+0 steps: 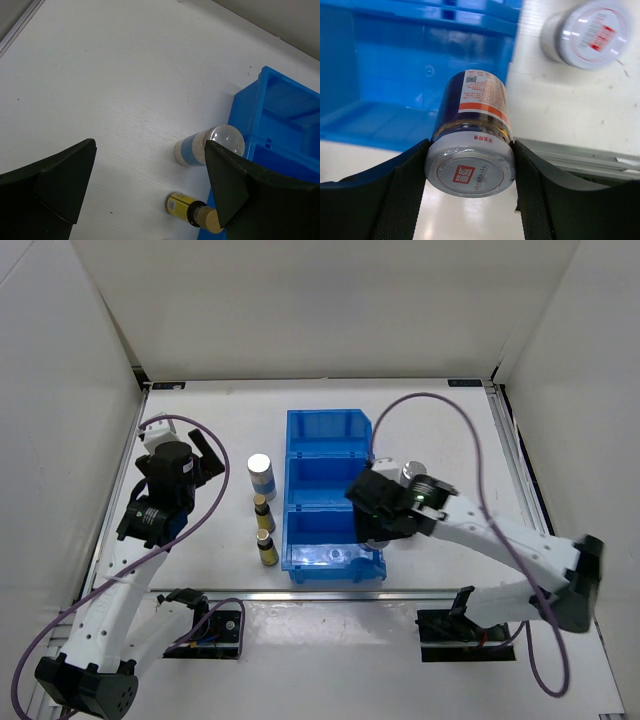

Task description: Organize the condiment bottles

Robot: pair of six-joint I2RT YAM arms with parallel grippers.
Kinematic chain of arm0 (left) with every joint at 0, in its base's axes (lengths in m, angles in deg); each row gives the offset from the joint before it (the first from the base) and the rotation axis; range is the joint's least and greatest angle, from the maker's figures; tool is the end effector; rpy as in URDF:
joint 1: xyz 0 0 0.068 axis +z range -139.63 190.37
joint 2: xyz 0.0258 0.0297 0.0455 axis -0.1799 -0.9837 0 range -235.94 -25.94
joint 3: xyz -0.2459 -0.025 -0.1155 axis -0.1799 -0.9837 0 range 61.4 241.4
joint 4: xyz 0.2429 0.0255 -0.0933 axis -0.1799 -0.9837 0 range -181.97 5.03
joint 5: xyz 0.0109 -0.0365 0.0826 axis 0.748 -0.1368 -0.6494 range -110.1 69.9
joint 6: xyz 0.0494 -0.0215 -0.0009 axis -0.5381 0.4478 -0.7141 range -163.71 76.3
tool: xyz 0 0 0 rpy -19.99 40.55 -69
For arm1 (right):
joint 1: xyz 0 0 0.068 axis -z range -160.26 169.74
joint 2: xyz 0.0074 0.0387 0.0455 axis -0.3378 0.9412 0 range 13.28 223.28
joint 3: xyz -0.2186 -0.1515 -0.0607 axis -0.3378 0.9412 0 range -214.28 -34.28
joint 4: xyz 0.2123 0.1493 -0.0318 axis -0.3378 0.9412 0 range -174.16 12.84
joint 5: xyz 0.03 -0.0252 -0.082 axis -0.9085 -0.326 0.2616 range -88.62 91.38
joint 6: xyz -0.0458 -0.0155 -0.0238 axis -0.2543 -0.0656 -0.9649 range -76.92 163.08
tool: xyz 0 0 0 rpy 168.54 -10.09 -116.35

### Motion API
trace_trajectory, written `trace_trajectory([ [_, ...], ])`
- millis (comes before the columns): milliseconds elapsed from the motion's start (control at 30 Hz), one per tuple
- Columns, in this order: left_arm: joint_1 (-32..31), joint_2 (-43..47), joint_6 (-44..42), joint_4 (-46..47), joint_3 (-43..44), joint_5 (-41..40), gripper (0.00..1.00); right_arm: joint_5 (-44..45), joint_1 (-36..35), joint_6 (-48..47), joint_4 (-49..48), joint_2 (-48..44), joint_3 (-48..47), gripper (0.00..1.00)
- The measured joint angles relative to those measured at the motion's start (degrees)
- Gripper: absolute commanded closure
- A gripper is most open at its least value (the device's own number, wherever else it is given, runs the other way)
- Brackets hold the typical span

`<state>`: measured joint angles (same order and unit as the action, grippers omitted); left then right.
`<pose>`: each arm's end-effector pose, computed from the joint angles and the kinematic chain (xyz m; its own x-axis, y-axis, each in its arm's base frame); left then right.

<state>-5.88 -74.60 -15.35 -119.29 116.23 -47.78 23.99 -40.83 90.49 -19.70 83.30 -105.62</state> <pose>0.1734 -0.0335 0.3478 -0.3297 -0.3420 -0.8799 -0.3432 0.9117 -0.2258 0.1207 0.1864 0.3319 -0.8258 -0.0805 -0.5581 -0.1636 0.9814 0.1005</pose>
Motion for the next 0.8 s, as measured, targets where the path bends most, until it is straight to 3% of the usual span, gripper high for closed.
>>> trace_trajectory([
  [133, 0.0, 0.0, 0.0, 0.0, 0.0, 0.0, 0.00, -0.2, -1.6, -1.5, -4.5, 10.6, -0.3, 0.96],
  [367, 0.0, 0.0, 0.0, 0.0, 0.0, 0.0, 0.00, -1.0, -1.6, -2.8, -9.9, 19.0, -0.2, 0.79],
  [467, 0.0, 0.0, 0.0, 0.0, 0.0, 0.0, 0.00, -1.8, -1.4, -2.9, -12.0, 21.8, -0.1, 0.63],
  [500, 0.0, 0.0, 0.0, 0.0, 0.0, 0.0, 0.00, -1.9, -1.4, -2.9, -12.4, 22.7, -0.1, 0.51],
  [567, 0.0, 0.0, 0.0, 0.0, 0.0, 0.0, 0.00, -1.9, -1.4, -3.1, -13.2, 24.0, -0.3, 0.38],
  [600, 0.0, 0.0, 0.0, 0.0, 0.0, 0.0, 0.00, -2.0, -1.3, -3.0, -13.3, 23.9, -0.2, 0.16],
  [633, 0.0, 0.0, 0.0, 0.0, 0.0, 0.0, 0.00, -2.1, -1.2, -3.0, -13.4, 23.9, -0.2, 0.05],
  [667, 0.0, 0.0, 0.0, 0.0, 0.0, 0.0, 0.00, -2.1, -1.3, -2.9, -13.3, 23.9, -0.2, 0.00],
  [800, 0.0, 0.0, 0.0, 0.0, 0.0, 0.0, 0.00, -0.6, -1.3, -3.0, -9.0, 23.6, -2.7, 0.00],
])
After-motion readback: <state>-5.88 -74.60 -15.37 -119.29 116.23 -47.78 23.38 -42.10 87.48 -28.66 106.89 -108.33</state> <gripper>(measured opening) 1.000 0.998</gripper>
